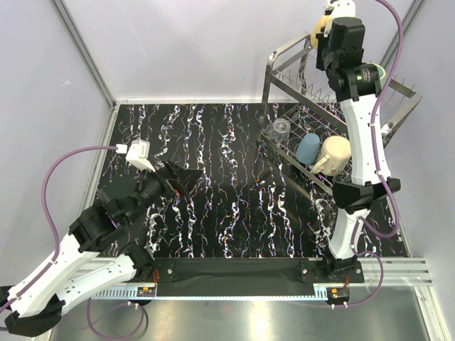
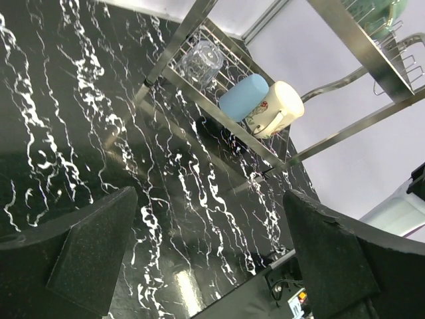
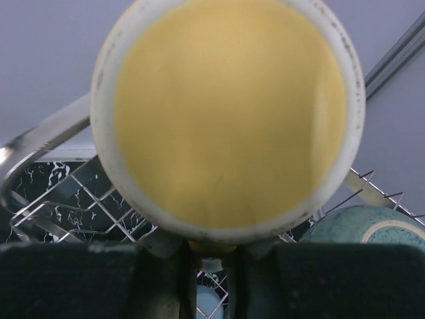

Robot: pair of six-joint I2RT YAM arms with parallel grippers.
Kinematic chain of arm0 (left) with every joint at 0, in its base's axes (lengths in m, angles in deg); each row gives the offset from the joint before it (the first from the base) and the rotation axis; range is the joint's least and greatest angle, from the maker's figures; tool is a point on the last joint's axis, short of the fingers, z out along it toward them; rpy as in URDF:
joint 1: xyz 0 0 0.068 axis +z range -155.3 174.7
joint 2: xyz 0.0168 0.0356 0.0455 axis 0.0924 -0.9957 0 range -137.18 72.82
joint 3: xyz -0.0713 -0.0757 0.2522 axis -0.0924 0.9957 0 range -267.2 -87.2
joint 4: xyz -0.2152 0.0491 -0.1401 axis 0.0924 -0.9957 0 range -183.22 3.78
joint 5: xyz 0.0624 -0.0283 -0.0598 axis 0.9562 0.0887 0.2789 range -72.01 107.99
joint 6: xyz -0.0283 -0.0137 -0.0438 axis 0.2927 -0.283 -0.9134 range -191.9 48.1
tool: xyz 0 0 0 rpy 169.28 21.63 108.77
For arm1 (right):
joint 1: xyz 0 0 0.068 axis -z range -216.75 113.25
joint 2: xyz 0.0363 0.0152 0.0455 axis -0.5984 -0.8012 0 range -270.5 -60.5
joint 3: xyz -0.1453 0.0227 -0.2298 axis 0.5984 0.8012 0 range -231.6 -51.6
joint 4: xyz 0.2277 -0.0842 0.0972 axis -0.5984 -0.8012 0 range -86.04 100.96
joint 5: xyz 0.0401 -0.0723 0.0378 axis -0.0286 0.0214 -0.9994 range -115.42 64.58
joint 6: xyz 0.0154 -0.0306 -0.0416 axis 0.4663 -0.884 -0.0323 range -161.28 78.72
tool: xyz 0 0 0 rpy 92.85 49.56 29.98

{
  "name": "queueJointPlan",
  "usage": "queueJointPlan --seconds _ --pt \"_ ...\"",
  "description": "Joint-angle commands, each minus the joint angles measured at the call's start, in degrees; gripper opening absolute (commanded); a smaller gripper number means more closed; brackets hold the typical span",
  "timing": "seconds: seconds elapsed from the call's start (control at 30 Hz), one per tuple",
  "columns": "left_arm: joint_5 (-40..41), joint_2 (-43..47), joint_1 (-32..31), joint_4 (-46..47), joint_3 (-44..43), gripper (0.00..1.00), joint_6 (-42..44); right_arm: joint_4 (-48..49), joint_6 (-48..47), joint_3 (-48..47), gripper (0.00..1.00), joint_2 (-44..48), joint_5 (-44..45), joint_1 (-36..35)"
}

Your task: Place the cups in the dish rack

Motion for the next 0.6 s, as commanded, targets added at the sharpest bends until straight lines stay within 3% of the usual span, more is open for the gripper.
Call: queueJointPlan --seconds 0.0,0.2,0.57 --pt "0.42 0.40 -0.22 -0.42 -2.82 0.99 4.31 3.84 2.12 1.15 0.00 3.47 -4.92 2.39" --pt "-0.90 -0.13 -0.14 0.37 -1.42 0.99 3.61 -2.57 2.65 -0.42 0.00 -0.22 -4.41 4.06" --pt "-2.22 -0.40 -0.22 0.72 -1.06 0.99 2.81 -4.43 3.71 1.07 0.00 -2.25 -6.25 5.30"
